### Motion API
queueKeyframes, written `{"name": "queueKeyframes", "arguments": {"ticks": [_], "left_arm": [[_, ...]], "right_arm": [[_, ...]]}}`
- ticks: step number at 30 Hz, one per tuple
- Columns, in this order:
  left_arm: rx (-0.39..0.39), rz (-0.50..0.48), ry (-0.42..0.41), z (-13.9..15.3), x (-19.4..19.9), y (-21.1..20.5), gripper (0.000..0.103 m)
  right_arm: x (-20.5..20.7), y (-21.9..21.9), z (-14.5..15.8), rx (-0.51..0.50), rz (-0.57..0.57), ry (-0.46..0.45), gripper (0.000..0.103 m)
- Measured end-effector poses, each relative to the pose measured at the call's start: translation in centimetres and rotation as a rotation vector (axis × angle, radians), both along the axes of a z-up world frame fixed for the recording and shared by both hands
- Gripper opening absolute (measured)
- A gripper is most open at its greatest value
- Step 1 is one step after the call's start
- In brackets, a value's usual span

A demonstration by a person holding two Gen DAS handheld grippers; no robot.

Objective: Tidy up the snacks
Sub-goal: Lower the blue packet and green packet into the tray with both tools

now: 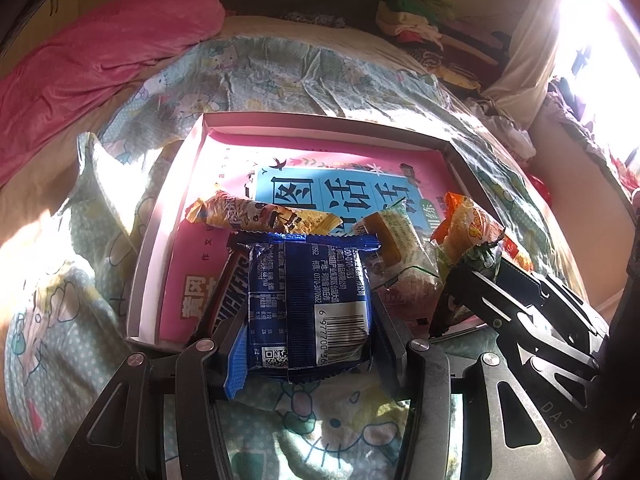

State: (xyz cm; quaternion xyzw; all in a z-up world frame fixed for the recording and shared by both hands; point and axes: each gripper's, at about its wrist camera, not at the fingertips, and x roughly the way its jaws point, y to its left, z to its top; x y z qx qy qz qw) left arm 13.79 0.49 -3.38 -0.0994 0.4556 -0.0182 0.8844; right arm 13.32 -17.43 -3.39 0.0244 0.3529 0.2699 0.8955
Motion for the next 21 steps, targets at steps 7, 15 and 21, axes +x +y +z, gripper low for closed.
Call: {"name": "queueKeyframes", "arguments": {"ticks": [7,15,21], "left_arm": [[0.024,-0.001,-0.002,0.1,-0.2,-0.1,0.053],[0.036,-0.001,0.001,0.2,-0.3,-0.3,0.053],[0.039,-0.002,-0.004,0.1,-0.3,-0.3,0.053]], "right_arm": [[-0.1,0.1,-0.6,-0.031,-0.006,0.013,0.042],[0.0,0.2,-0.7,-0.032,-0.002,0.025,0.042],[-0.2,1.2,-1.1,-0.068,0.026,0.022,0.042]]}}
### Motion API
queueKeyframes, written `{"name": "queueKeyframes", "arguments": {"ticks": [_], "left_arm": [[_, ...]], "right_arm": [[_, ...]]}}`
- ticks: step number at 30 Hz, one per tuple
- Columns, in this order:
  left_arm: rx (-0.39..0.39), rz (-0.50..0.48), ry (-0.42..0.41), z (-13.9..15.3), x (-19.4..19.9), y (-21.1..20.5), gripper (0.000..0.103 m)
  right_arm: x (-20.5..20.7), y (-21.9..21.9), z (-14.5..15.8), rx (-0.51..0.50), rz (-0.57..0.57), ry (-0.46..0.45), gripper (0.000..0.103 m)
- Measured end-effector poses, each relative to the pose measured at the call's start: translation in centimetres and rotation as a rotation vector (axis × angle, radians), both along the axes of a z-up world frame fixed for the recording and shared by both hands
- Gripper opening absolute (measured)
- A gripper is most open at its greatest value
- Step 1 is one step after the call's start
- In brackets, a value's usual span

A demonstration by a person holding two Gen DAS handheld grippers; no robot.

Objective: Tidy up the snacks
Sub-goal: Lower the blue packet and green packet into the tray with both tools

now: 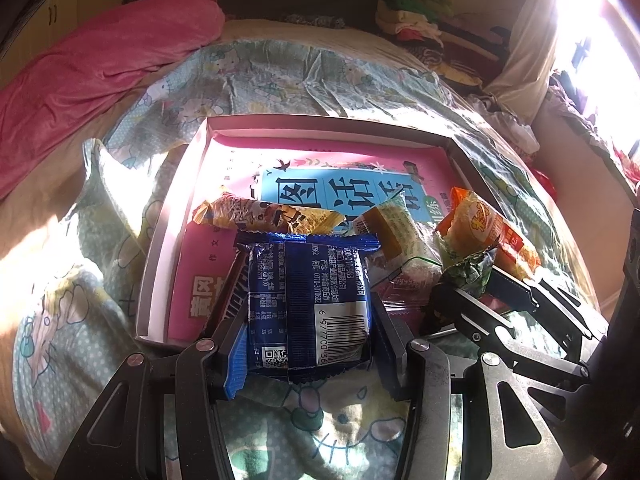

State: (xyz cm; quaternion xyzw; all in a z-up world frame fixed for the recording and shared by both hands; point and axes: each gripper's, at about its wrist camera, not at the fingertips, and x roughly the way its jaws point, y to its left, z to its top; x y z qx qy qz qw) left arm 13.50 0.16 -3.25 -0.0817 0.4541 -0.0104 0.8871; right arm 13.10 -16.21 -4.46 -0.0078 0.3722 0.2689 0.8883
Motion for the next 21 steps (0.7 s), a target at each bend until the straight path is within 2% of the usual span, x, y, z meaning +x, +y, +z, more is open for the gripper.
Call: {"name": "queueKeyframes", "arguments": {"ticks": [8,21], "left_arm": [[-0.005,0.006,0.001,-0.19,0.23,0.10,0.053],[0.005,0.003,0.002,-0.23,0.20,0.01,0.053]], "right_arm": [[-0.37,0.56,-0.61,-0.040,0.013,0.000,0.042],[-0.37,0.25,-0.71,-0.026,0.007,0.012,0.042]]}}
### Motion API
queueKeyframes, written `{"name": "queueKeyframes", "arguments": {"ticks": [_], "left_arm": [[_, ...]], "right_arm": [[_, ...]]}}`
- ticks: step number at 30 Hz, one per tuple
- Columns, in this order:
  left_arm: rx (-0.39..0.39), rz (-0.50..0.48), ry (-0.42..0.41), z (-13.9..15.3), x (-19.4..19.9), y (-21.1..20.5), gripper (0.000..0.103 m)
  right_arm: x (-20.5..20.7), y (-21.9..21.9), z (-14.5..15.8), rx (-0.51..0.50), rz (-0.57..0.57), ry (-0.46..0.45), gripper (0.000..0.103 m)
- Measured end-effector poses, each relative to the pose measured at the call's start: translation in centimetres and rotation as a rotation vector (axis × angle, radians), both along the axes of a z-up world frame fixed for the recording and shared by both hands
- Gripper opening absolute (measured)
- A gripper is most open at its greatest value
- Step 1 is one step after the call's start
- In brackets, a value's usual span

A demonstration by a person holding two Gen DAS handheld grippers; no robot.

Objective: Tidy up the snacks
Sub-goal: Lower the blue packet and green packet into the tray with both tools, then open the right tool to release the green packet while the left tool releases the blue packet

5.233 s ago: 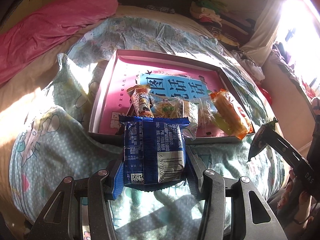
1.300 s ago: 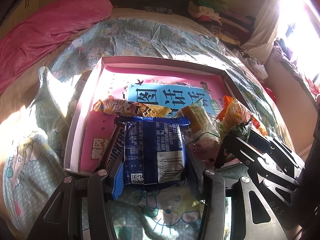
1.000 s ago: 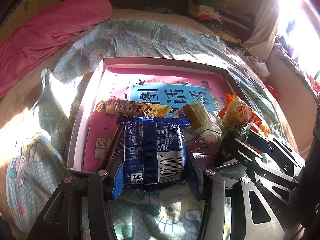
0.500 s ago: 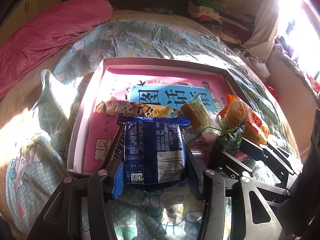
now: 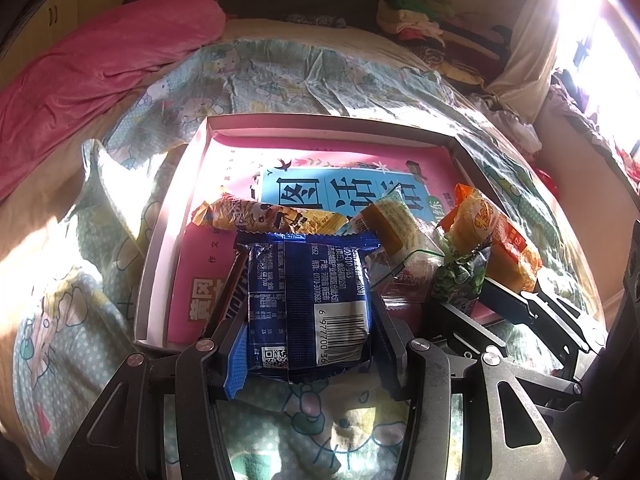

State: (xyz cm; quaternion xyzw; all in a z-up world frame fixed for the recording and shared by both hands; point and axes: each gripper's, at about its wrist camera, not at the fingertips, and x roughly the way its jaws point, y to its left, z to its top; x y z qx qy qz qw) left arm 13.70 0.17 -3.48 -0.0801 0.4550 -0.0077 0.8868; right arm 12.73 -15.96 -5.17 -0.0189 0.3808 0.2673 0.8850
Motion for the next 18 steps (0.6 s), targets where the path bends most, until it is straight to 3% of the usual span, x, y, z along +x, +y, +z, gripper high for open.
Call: {"name": "queueKeyframes", "arguments": {"ticks": [18], "left_arm": [[0.020,0.001,0.004,-0.05,0.00,-0.18,0.053]], "right_arm": [[0.34,-0.86,0.06,0.069,-0.026,0.052,0.042]]}}
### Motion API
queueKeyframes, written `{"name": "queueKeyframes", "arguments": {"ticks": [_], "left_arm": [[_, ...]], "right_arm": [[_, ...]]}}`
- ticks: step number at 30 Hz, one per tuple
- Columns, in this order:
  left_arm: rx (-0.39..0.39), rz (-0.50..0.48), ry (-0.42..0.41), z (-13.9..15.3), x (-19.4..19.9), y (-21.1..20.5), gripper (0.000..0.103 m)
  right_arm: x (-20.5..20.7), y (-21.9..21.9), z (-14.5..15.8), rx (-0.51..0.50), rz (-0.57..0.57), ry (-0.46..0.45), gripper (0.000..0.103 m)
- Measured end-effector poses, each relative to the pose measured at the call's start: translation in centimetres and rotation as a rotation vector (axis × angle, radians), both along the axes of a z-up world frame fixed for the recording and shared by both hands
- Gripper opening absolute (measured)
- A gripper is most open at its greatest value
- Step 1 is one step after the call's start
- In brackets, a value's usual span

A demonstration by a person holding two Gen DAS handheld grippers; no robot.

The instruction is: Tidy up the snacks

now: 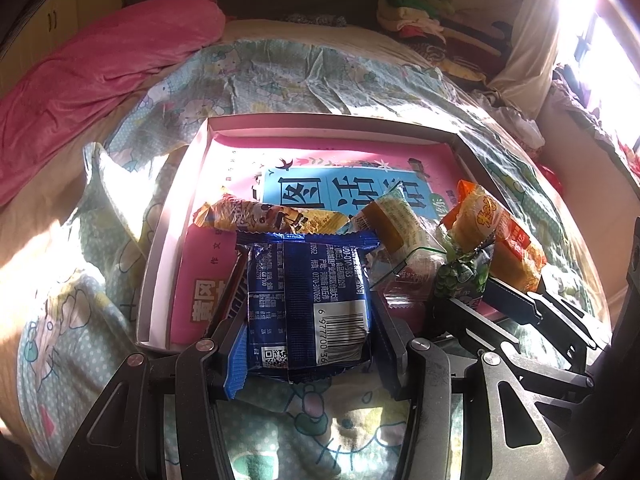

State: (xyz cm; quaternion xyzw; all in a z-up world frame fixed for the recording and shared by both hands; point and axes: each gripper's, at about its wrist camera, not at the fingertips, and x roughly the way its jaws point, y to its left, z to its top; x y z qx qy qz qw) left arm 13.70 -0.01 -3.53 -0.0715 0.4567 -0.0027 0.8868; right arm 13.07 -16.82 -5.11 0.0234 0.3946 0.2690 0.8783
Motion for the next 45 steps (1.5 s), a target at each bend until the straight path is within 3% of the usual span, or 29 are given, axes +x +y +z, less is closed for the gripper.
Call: {"name": "queueKeyframes", "arguments": {"ticks": [10,24,37,41,45], "left_arm": [[0.003,0.001,0.004,-0.3,0.6,0.1,0.054],[0.029,-0.009,-0.006,-0.6,0.9,-0.2,0.056],[-0.026,-0.003,-0.011,-0.1,0.9,0.4,0.057],[-0.045,-0.015,-0.044,1.2,0.0,0.4,0.068],[-0.025,-0.004,-0.081,2.6,-1.9,0.3,0.071]], "right_arm": [[-0.4,-0.1,0.1,-0.007,-0.008,0.000,0.050],[-0.8,0.4,0.6,-0.031,0.010,-0.021,0.051],[-1.1,0.4,1.4,-0.059,-0.001,-0.077,0.055],[-1.7,-0.1,2.4,-0.061,-0.019,-0.130,0.060],[-3.1,-0.9,4.0,-0.068,-0.048,-0.199,0.070]]}}
